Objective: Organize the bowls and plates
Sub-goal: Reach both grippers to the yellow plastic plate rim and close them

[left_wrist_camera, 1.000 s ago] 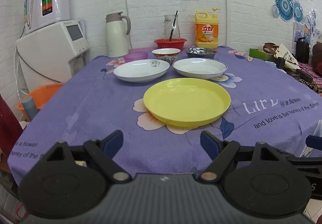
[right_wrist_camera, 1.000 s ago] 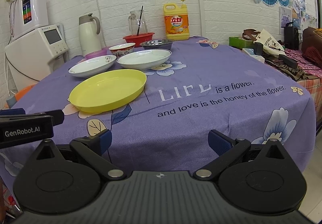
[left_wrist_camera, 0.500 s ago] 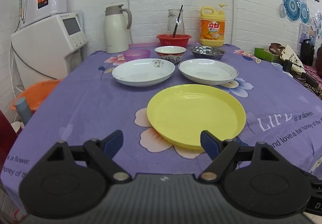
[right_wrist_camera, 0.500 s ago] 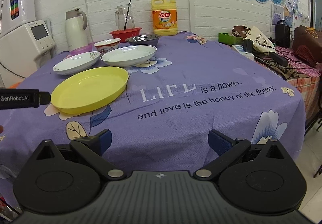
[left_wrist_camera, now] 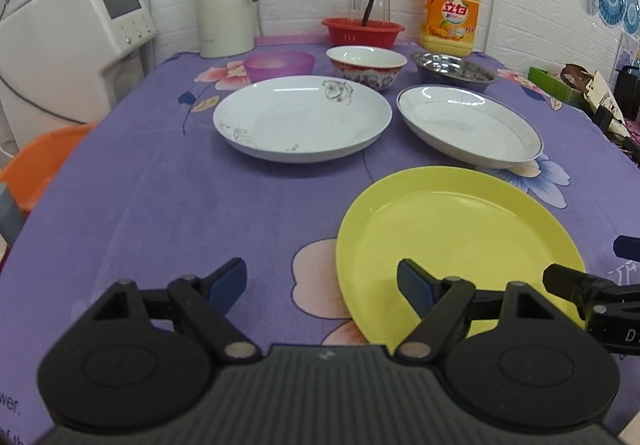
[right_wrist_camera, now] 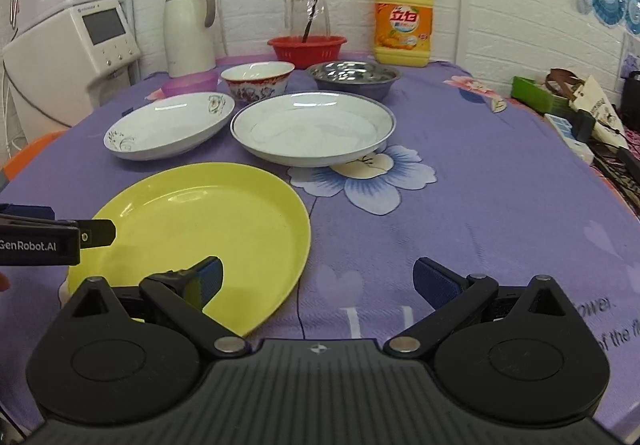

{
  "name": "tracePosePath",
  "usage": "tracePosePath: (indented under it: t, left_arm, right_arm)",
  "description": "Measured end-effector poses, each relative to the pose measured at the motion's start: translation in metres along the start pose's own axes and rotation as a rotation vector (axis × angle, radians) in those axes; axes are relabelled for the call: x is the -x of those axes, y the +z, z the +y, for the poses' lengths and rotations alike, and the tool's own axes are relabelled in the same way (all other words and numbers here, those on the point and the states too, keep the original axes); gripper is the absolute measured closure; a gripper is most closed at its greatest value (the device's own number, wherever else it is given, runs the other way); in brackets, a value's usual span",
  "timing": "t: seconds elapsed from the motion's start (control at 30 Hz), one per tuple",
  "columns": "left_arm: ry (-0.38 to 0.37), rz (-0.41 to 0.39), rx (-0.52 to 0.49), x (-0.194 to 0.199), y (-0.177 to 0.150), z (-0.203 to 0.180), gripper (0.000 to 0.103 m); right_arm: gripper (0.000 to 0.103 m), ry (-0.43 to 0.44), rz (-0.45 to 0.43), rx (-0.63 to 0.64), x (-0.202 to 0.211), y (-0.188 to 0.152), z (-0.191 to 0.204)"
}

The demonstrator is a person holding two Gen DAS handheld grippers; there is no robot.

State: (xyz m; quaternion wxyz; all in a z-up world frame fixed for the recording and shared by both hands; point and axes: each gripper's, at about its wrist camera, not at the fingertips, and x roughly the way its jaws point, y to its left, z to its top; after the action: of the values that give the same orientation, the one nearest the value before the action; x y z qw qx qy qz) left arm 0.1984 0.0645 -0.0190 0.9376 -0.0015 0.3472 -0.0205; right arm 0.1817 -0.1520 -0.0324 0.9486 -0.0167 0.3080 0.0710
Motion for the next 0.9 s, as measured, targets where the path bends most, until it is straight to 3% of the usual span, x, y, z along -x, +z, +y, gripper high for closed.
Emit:
tracePosePath:
  t: [0.23, 0.37, 0.5, 0.57, 0.67, 0.9]
  left_arm:
    - [-0.057, 0.028, 0.002, -0.02, 0.009, -0.002, 0.029]
    - [-0.074, 0.027, 0.0, -0.019, 0.01, -0.001, 0.037]
    - [-0.085, 0.021, -0.014, -0.017, 0.009, -0.006, 0.043]
    - [-0.092, 0.012, -0.03, -0.016, 0.007, -0.01, 0.046]
    - [-0.115, -0.007, -0.037, -0.014, 0.004, -0.012, 0.059]
    - [-0.084, -0.018, -0.035, -0.007, 0.006, -0.011, 0.068]
  right_arm:
    - [0.0, 0.063, 0.051, 0.018, -0.019, 0.004, 0.007]
    - [0.0, 0.076, 0.011, 0.032, -0.015, -0.003, 0.004]
    - [0.0, 0.082, 0.056, 0.024, -0.019, 0.008, 0.009]
    - [0.0, 0.091, 0.04, 0.05, -0.019, 0.007, 0.016]
    - [0.0, 0.09, -0.003, 0.033, -0.015, 0.002, 0.015]
    - [0.001, 0.086, -0.032, 0.004, -0.009, 0.008, 0.026]
